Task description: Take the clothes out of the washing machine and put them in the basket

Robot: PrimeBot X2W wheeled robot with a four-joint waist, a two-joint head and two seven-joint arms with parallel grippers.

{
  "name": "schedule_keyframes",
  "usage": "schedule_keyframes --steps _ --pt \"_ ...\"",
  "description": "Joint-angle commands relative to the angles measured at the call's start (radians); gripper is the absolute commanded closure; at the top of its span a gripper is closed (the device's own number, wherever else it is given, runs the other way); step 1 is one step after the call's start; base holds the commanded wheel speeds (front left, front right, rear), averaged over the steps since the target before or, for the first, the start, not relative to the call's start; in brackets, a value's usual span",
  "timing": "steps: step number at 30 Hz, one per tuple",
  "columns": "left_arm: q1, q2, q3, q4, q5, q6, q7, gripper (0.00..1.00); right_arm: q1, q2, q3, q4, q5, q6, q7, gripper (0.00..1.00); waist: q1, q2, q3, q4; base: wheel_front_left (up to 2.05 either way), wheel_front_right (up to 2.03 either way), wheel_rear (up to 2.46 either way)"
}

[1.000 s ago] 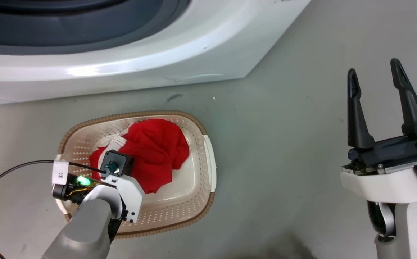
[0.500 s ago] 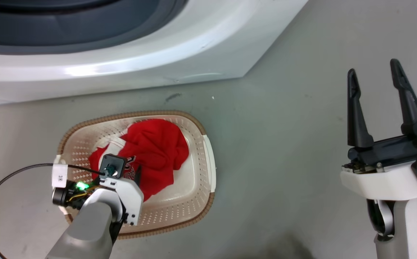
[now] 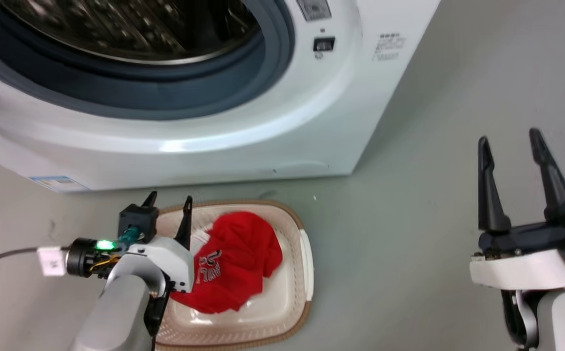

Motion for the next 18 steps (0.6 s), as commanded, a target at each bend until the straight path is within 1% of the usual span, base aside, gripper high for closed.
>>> schedule_keyframes --steps 1,5,8,12,15,18 --pt "0.041 0.008 0.026 -0.054 0.007 0.007 -0.002 0.0 0.025 0.001 -0.006 0.007 -0.002 -0.001 -0.002 0.0 0.0 0.0 -0.085 0.038 0.0 0.0 0.0" --pt "0.118 0.011 0.097 -0.207 0.022 0.023 -0.002 0.0 0.053 0.001 -0.011 0.015 -0.004 -0.001 -0.002 0.0 0.0 0.0 -0.144 0.051 0.0 0.0 0.0" --pt "0.195 -0.002 0.153 -0.321 0.036 0.038 -0.002 0.0 0.074 0.001 -0.021 0.019 0.0 -0.001 -0.002 0.0 0.0 0.0 -0.185 0.059 0.0 0.0 0.0" --pt "0.276 -0.025 0.221 -0.461 0.061 0.044 -0.002 0.0 0.105 0.001 -0.036 0.02 0.005 -0.001 -0.002 0.0 0.0 0.0 -0.226 0.07 0.0 0.0 0.0" --pt "0.342 -0.045 0.266 -0.559 0.087 0.037 -0.002 0.0 0.129 0.001 -0.042 0.022 0.003 -0.001 -0.002 0.0 0.0 0.0 -0.252 0.073 0.0 0.0 0.0" --pt "0.397 -0.067 0.29 -0.644 0.122 0.022 -0.003 0.0 0.154 0.001 -0.046 0.025 0.004 -0.001 -0.002 0.0 0.0 0.0 -0.275 0.075 0.0 0.0 0.0"
